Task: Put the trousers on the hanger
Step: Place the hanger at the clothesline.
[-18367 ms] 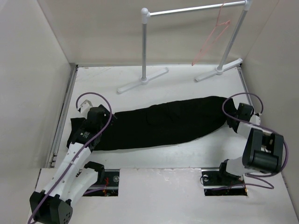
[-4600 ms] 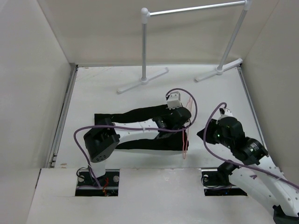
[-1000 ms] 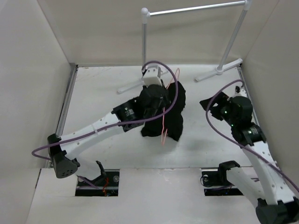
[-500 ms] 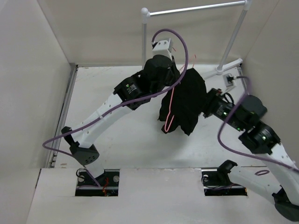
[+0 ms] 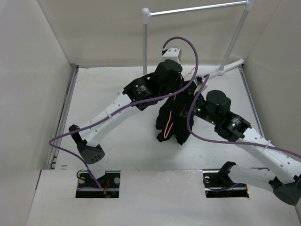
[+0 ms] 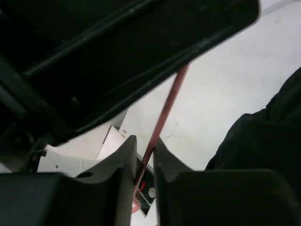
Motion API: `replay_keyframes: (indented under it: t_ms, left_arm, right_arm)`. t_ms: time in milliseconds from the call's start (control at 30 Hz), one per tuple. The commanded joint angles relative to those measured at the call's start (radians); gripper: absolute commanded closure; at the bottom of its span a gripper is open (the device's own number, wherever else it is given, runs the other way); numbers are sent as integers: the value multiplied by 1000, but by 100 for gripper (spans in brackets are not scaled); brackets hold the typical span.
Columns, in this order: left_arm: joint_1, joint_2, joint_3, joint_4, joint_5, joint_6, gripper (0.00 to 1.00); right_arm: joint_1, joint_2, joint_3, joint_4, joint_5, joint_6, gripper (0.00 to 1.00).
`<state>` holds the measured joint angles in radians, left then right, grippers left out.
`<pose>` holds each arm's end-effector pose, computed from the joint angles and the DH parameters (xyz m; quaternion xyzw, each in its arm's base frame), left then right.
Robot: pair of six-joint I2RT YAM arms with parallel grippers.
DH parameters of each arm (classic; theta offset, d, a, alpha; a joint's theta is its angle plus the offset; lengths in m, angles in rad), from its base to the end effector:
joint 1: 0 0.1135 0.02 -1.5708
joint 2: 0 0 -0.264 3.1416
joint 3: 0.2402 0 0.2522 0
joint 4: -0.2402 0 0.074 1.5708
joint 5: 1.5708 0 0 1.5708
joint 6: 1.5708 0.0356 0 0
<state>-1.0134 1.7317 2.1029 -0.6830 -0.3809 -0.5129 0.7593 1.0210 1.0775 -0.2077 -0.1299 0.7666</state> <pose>0.2073 -0.3076 0.4860 0.0886 0.7966 -0.2890 0.5235 0.1646 0.1626 0.3959 -0.0395 0.7570 0.4850 0.4360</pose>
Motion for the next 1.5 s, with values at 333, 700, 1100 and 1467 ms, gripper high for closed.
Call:
replay_keyframes:
  t_ms: [333,700,1100,1467]
  left_arm:
    - [12,-144,-52,157,-58,-1,34]
    - [37,-470,-366,336,-55,-1,0]
    - [161,-799,-808,238,-148,-116,0]
    - [252,-848,-929,217,-64,-160,0]
  right_arm:
    - [-61,-93,-18,133,30,125,93]
    - [-263,26,169,114,-77,111,94]
    - [-545,493,777,-58,-140,74,95]
    - [-656,838,1177,-185,-214,80,96]
